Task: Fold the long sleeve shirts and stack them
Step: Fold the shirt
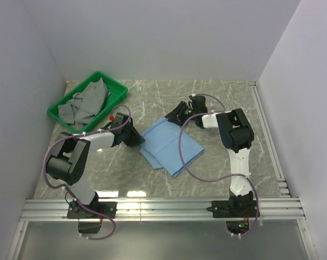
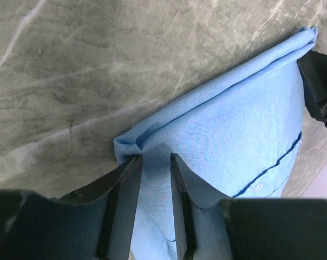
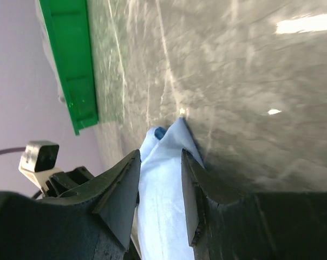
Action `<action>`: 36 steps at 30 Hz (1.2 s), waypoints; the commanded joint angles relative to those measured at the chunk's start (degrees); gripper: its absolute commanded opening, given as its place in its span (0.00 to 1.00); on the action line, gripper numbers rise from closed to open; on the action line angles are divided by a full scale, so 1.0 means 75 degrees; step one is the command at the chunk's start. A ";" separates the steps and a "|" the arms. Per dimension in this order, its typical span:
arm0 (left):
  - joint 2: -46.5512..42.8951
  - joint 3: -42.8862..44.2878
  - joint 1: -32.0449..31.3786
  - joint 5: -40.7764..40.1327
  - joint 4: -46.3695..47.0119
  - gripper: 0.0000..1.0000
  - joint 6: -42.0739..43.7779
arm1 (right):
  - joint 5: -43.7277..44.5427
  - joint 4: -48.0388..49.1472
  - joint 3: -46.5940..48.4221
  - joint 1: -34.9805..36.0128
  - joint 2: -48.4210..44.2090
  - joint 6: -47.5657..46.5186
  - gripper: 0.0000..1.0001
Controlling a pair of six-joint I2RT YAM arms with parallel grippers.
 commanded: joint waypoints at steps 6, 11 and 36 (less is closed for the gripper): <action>0.0619 0.0171 0.0038 -0.0384 -0.1139 0.38 0.0456 | 0.0175 -0.0199 -0.0020 -0.0196 -0.0116 -0.0043 0.44; 0.1321 0.1374 0.0366 -0.0419 -0.1549 0.39 0.0901 | 0.0186 -0.1217 0.0050 -0.0443 -0.1180 -0.1036 0.44; -0.2193 0.0700 -0.1916 0.0083 -0.2254 0.57 0.1546 | -0.1126 -0.0938 -0.3699 0.0575 -0.4886 -0.1801 0.44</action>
